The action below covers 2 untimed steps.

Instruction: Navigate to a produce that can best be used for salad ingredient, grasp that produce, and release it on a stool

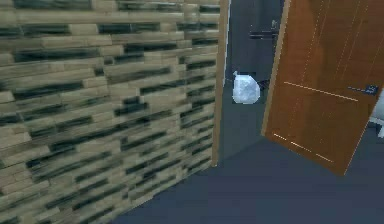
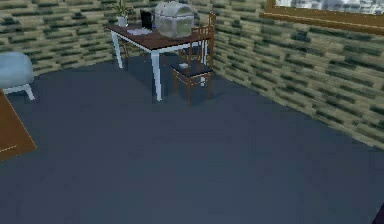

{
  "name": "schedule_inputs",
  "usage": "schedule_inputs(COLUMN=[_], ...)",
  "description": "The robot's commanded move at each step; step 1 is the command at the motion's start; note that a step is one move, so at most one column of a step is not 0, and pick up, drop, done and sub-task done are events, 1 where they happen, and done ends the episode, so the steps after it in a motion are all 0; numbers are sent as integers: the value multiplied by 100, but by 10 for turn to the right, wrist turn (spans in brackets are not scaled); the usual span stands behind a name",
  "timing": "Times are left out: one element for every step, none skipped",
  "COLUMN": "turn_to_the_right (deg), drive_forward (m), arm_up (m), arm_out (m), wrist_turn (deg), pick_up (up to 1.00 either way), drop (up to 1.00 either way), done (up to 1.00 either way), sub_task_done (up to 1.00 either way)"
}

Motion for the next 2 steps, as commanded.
schedule_inputs(turn_to_the_right=[0,240], drive_forward=[5,0], arm_up=[0,0], arm_out=[0,0], wrist_turn=[0,0], pick_up=[0,0], drop=[0,0], done=[0,0], sub_task_done=[0,0])
